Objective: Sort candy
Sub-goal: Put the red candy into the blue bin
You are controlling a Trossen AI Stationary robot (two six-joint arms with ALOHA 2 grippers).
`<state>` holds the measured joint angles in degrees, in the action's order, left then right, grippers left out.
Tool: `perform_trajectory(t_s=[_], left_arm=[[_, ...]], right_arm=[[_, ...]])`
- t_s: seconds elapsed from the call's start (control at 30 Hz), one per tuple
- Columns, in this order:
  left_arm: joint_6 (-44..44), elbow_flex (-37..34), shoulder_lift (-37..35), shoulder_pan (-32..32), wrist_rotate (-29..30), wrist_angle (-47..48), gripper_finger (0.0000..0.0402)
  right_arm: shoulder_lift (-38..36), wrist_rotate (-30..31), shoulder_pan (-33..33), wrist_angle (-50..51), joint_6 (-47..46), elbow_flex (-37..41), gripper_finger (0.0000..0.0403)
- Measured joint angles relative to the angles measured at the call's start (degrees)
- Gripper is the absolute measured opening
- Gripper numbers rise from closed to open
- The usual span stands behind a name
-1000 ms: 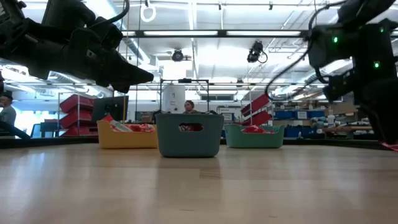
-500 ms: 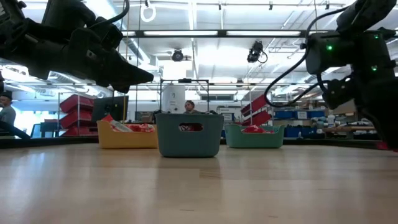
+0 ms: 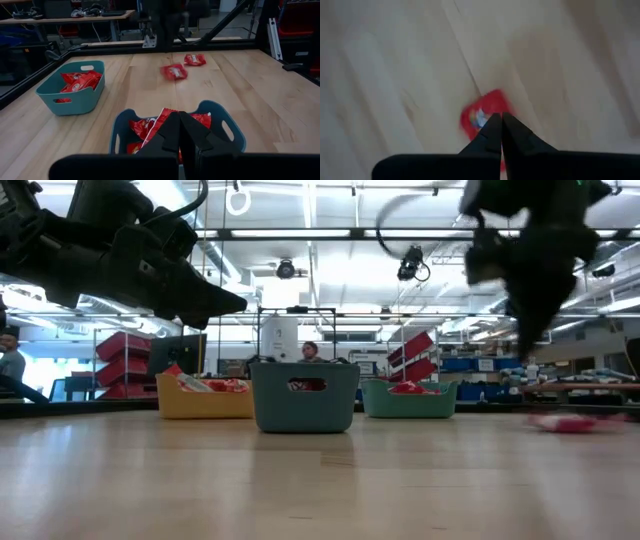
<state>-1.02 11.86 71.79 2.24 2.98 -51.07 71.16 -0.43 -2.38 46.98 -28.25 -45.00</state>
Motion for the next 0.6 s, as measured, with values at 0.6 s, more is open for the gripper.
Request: perform_trajectory(t_s=[0.6], left_arm=[[-0.07,0.00,-0.02,0.01,0.00,-0.06,0.0003]], right_arm=[[3.92,8.07,-2.07,-42.55,9.18,-4.82,0.0000]])
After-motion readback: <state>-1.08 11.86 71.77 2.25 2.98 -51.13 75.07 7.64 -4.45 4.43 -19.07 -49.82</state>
